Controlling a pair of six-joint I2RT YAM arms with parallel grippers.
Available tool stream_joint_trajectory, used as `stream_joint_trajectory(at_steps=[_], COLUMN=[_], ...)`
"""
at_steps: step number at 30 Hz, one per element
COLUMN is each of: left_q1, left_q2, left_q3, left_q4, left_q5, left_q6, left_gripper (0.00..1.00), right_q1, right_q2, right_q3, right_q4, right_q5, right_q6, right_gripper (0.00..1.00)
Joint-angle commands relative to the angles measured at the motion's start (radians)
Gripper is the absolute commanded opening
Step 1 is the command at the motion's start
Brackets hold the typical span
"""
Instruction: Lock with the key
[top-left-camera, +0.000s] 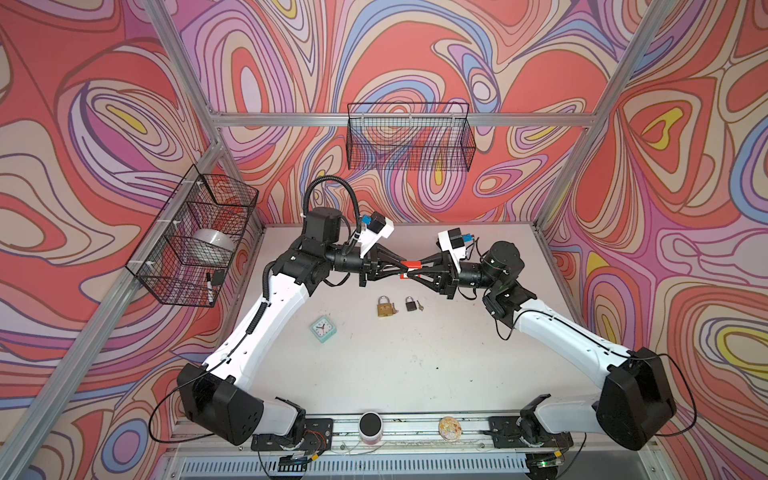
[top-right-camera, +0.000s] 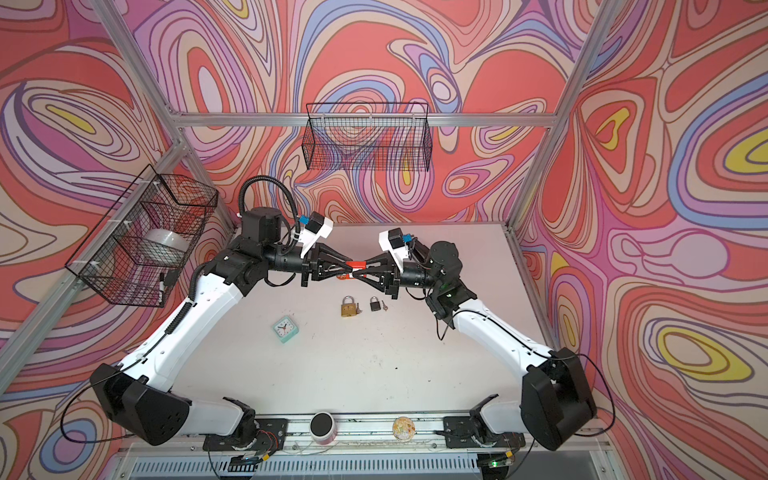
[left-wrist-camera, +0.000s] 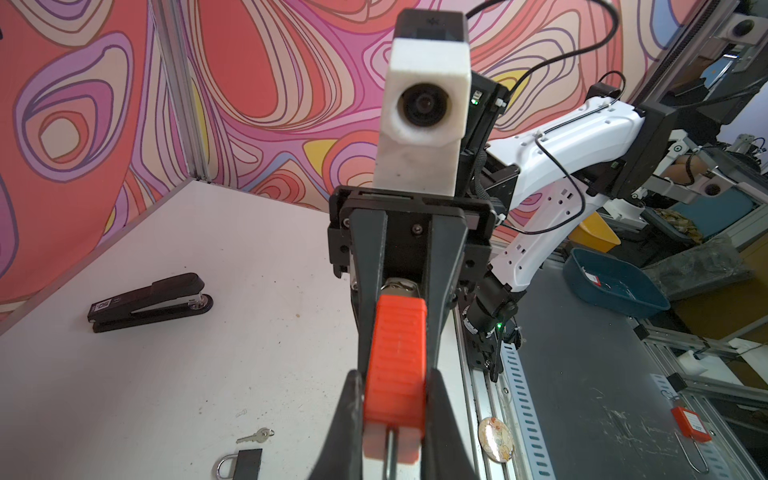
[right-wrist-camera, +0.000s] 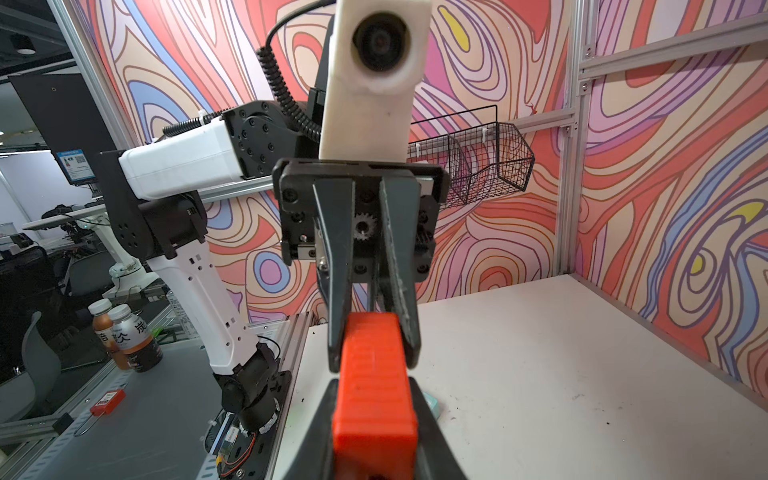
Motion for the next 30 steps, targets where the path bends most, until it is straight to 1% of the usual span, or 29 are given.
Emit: stream_joint_trajectory(at_steps=[1, 3, 4, 5, 6, 7, 10, 12, 16, 21, 30], left_q1=[-0.014, -0.014, -0.014, -0.015, -0.012, -0.012, -0.004, 0.002, 0.006, 0.007, 0.011], left_q2=[0.006, -0.002, -0.007, -0.011, -0.016, -0.019, -0.023, -0.024, -0.027, -0.027, -0.033], left_q3=[0.0, 0.001, 0.0, 0.0, 0.0, 0.0, 0.0, -0.001, -0.006, -0.015, -0.017], left_q4=[0.0, -0.012, -0.019, -0.02, -0.022, -0.022, -0.018, -0.011, 0.004, 0.004, 0.001], left_q5=[0.037, 0.028, 0.02, 0.011, 0.007, 0.001, -0.007, -0.007, -0.01, -0.009, -0.011], left_q6=[-0.02, 0.002, 0.011, 0.014, 0.022, 0.026, 0.028, 0.024, 0.022, 0.021, 0.023], left_gripper=[0.0, 0.0, 0.0, 0.0, 0.0, 0.0, 0.0, 0.0, 0.0, 0.0, 0.0], right_q1=[0.01, 0.01, 0.011, 0.011, 0.011, 0.011, 0.01, 0.009, 0.006, -0.012, -0.056], right_q2=[0.019, 0.015, 0.011, 0.006, 0.004, -0.003, -0.019, -0.037, -0.086, -0.143, -0.169], right_q3=[0.028, 0.026, 0.027, 0.029, 0.033, 0.033, 0.017, 0.009, -0.021, -0.034, -0.007], right_q4=[0.013, 0.004, -0.014, -0.037, -0.062, -0.081, -0.089, -0.108, -0.147, -0.182, -0.239], right_q5=[0.021, 0.036, 0.058, 0.071, 0.075, 0.088, 0.097, 0.11, 0.142, 0.159, 0.163], right_q6=[-0.024, -0.024, -0.022, -0.023, -0.028, -0.033, -0.03, -0.041, -0.058, -0.058, -0.081], right_gripper=[0.0, 0.0, 0.13, 0.3, 0.44, 0.5, 0.57, 0.61, 0.63, 0.65, 0.66])
